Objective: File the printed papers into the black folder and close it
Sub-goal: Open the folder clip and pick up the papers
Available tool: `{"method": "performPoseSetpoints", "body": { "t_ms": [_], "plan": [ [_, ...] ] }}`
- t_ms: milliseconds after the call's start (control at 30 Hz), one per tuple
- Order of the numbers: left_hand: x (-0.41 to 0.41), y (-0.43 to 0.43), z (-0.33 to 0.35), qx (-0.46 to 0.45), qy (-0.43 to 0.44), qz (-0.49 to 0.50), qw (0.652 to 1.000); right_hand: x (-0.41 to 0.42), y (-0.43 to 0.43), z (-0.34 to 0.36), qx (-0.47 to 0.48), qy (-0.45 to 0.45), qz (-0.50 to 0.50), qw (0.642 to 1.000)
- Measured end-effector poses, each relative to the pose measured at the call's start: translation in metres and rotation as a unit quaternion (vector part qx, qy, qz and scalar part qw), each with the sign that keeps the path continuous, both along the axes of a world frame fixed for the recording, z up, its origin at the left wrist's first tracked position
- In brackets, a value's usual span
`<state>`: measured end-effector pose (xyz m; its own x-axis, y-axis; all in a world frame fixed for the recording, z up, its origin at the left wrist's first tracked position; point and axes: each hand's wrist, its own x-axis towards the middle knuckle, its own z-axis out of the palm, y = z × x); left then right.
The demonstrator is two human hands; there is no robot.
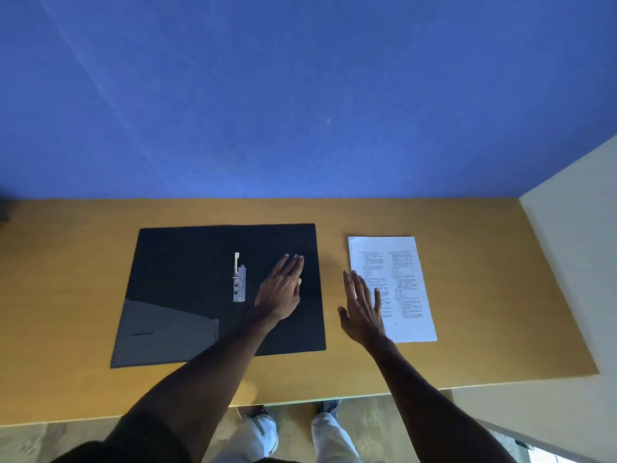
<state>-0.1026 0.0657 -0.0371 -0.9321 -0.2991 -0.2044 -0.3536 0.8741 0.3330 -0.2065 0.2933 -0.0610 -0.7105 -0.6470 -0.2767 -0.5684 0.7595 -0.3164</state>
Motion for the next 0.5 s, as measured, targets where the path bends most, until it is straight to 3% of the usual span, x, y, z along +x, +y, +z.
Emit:
{"method": "performPoseSetpoints", "body": {
  "t_ms": [267, 400, 500],
  "plan": [
    [-0.058, 0.110, 0.007, 0.083, -0.037, 0.007, 0.996, -0.062, 0.073, 0.002, 0.032, 0.000, -0.057, 0.998],
    [-0.077, 0.139, 0.005, 0.101, -0.086, 0.004, 0.991, -0.086, 0.098, 0.005, -0.011, 0.012, -0.194, 0.981],
    [-0.088, 0.153, 0.002, 0.151, -0.121, 0.024, 0.981, -0.106, 0.112, 0.009, -0.039, -0.061, -0.310, 0.948]
  ]
}}
